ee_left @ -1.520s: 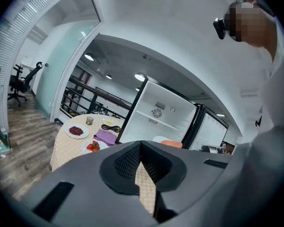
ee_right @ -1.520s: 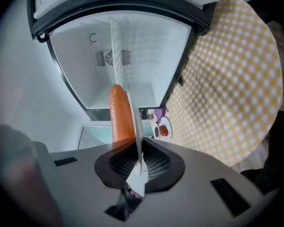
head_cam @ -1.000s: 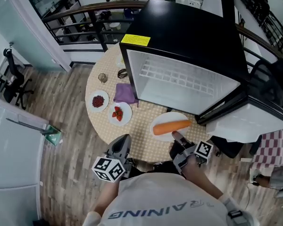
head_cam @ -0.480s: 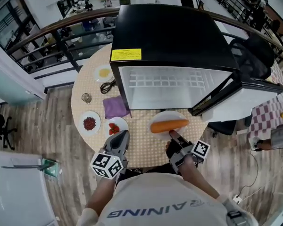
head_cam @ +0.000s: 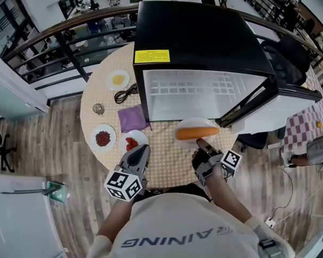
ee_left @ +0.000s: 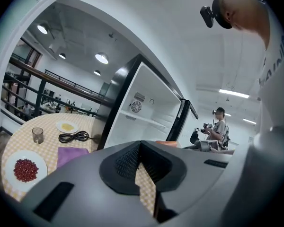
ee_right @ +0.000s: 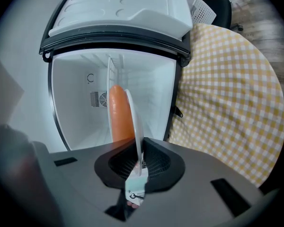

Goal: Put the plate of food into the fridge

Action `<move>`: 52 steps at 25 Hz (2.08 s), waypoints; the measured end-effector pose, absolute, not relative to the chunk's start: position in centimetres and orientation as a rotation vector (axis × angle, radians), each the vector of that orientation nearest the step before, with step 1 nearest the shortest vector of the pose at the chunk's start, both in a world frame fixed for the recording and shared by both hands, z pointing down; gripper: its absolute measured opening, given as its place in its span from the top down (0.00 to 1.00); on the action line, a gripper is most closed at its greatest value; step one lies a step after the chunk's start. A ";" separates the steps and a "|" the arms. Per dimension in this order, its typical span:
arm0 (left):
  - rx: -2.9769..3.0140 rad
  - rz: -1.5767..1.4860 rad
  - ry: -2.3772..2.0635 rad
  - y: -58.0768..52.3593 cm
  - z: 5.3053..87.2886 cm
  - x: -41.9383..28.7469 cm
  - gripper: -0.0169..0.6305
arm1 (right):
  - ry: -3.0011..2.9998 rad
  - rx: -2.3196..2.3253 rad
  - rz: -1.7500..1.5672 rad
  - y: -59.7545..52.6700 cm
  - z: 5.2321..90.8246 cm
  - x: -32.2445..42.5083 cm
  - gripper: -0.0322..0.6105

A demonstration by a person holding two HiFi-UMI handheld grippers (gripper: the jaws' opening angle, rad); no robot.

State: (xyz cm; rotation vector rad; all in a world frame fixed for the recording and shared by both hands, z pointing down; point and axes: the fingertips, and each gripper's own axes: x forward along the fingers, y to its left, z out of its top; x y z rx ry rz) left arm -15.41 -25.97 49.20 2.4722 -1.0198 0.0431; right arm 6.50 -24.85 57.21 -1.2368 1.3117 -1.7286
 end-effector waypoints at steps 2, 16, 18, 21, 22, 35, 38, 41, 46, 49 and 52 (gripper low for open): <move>2.463 0.040 -1.036 -25.8 49.2 -15.7 0.96 | 1.301 -1.244 -1.743 -26.0 57.9 6.4 0.89; 2.439 0.058 -1.094 -25.2 49.3 -17.1 0.96 | 1.271 -1.256 -1.779 -34.9 61.6 5.0 0.89; 2.433 0.066 -1.096 -25.2 49.5 -17.3 0.96 | 1.276 -1.267 -1.786 -36.3 62.4 4.5 0.89; 2.424 0.068 -1.110 -25.1 49.7 -17.7 0.96 | 1.288 -1.288 -1.789 -38.4 63.8 4.0 0.89; 2.420 0.068 -1.116 -25.1 49.7 -17.9 0.96 | 1.281 -1.285 -1.793 -39.0 64.2 3.7 0.89; 2.369 0.082 -1.160 -24.9 50.7 -20.1 0.96 | 1.198 -1.348 -1.800 -44.9 66.1 3.1 0.88; 2.363 0.079 -1.158 -24.9 50.8 -20.0 0.96 | 1.181 -1.352 -1.813 -45.7 66.3 2.6 0.88; 2.368 0.076 -1.151 -24.9 50.7 -19.6 0.96 | 1.217 -1.409 -1.822 -46.1 66.7 2.5 0.86; 2.366 0.079 -1.140 -24.5 50.9 -19.3 0.96 | 1.218 -1.407 -1.828 -46.3 67.0 2.6 0.86; 2.368 0.079 -1.138 -24.5 50.8 -19.1 0.96 | 1.280 -1.385 -1.830 -46.6 66.8 2.4 0.86; 2.376 0.082 -1.133 -24.4 50.6 -18.9 0.96 | 1.403 -1.383 -1.825 -46.7 66.2 2.0 0.85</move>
